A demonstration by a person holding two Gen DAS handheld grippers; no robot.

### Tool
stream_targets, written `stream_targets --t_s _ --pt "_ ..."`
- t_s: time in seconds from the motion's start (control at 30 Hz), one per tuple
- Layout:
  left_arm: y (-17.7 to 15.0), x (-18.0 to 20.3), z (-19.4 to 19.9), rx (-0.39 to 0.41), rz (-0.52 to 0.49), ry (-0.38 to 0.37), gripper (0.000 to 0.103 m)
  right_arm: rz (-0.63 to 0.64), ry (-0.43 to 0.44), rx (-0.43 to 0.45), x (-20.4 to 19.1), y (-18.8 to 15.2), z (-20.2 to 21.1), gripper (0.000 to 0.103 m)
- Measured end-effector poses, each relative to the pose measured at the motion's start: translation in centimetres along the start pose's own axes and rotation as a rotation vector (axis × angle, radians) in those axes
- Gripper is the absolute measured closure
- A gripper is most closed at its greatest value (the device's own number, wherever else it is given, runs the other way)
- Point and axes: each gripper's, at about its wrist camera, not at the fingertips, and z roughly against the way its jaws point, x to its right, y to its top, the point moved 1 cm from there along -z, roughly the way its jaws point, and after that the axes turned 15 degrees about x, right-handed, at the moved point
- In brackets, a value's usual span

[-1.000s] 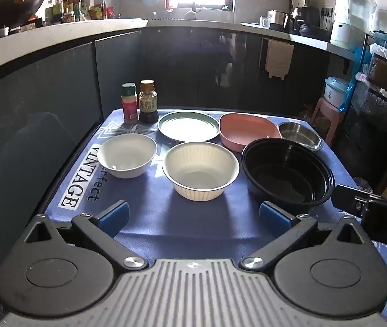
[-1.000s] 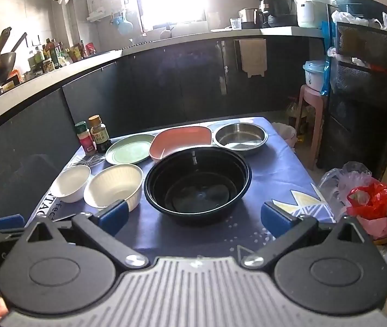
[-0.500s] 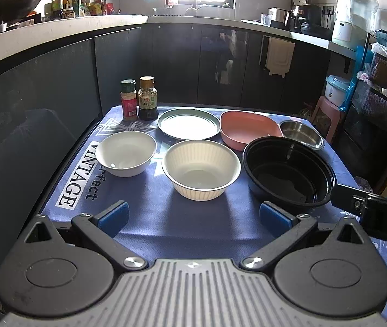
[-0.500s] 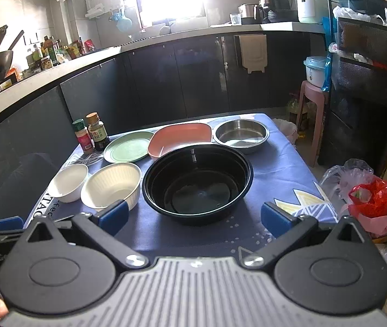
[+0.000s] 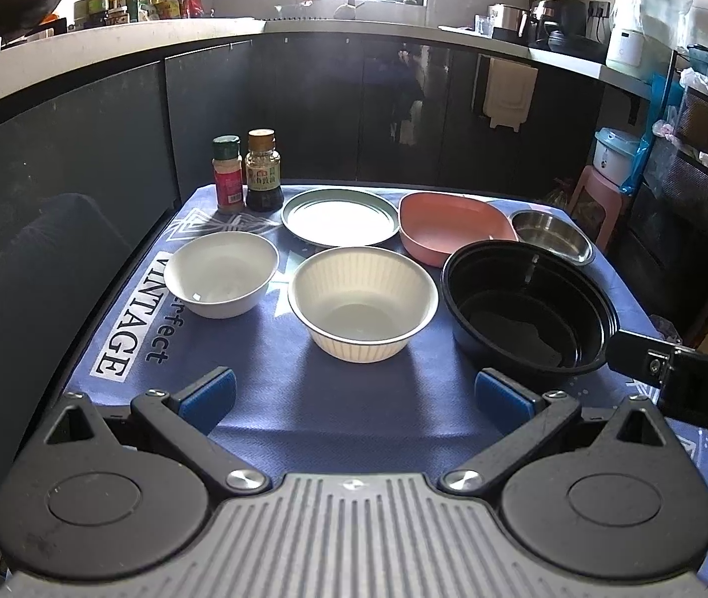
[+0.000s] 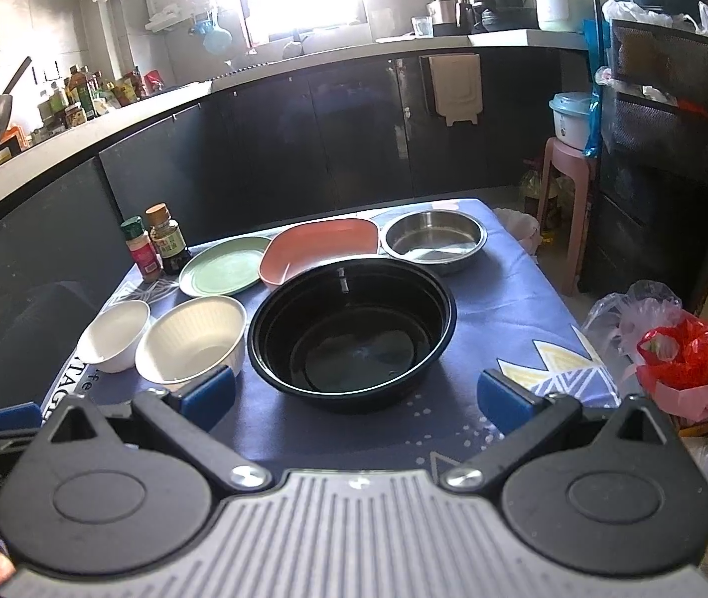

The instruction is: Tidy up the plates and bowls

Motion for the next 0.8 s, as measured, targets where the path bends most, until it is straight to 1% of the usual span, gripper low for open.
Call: stream_targets --t_s 0.27,0.8 --pt "0.3 0.1 -0.5 0.0 0.001 0.002 0.0 0.004 0.001 0.001 0.1 0.2 -0.4 0.003" --pt "0.6 0.3 -2.2 -0.017 0.005 0.004 0.0 -0.03 -0.031 -0.013 1.3 0.5 -2.0 0.003"
